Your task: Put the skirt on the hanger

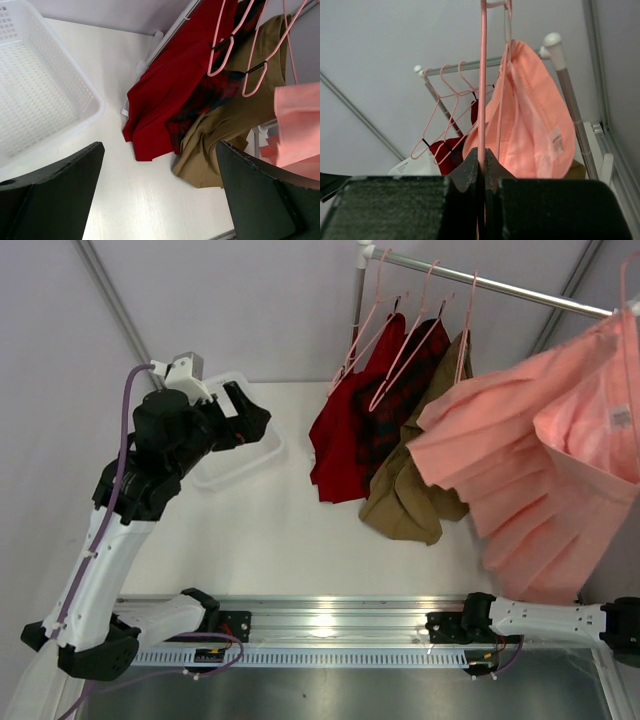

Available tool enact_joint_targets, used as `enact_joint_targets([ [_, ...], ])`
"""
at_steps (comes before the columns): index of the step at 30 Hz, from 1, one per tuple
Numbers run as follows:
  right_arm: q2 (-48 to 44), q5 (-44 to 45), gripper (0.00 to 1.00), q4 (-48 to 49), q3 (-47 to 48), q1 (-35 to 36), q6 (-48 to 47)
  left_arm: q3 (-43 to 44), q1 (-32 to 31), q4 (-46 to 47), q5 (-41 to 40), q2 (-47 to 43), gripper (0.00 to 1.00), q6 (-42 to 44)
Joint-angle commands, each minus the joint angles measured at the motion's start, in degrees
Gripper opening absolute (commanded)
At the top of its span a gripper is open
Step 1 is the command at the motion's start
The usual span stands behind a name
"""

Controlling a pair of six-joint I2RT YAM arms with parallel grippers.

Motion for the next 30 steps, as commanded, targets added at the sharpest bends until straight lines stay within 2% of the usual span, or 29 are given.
enact_joint_targets([
  [1, -1.2, -3.9, 0.0, -6.6, 0.6, -2.2, 8.4, 0.0, -0.2, 3.2, 2.7, 1.3, 0.99, -0.8],
  [8, 1.1, -0.4, 0.0, -19.4, -0.9, -1.7, 18.9, -0.6, -0.2, 3.9, 2.5, 2.2, 0.99, -0.6],
  [13, -1.5, 3.5, 0.0, -21.3, -10.0, -0.3, 25.0, -2.5, -0.2, 5.0, 2.8, 1.3, 0.99, -0.4],
  [17, -1.7, 6.1, 0.0, -24.5, -14.4, 5.1, 32.3, -3.5, -0.2, 5.0, 3.2, 0.8, 0.99, -0.4],
  [23, -0.9, 17.3, 0.0, -28.1, -21.7, 17.1, 44.7, -5.7, -0.2, 6.1, 3.9, -0.1, 0.99, -0.6],
  [26, -0.6, 22.5, 0.0, -26.7, -22.5, 19.2, 47.2, -6.0, -0.2, 6.2, 4.0, -0.1, 0.99, -0.5],
  [28, -1.1, 25.4, 0.0, -23.4, -24.4, 19.6, 43.5, -6.6, -0.2, 6.4, 4.0, -0.3, 0.99, -0.5],
  [29, -1.5, 26.0, 0.0, -17.0, -25.6, 19.9, 40.5, -7.0, -0.2, 6.6, 4.0, -0.3, 0.99, -0.5],
  [30, -2.8, 27.2, 0.0, -8.0, -28.9, 20.5, 32.5, -7.2, -0.2, 7.0, 4.1, -0.4, 0.99, -0.6],
])
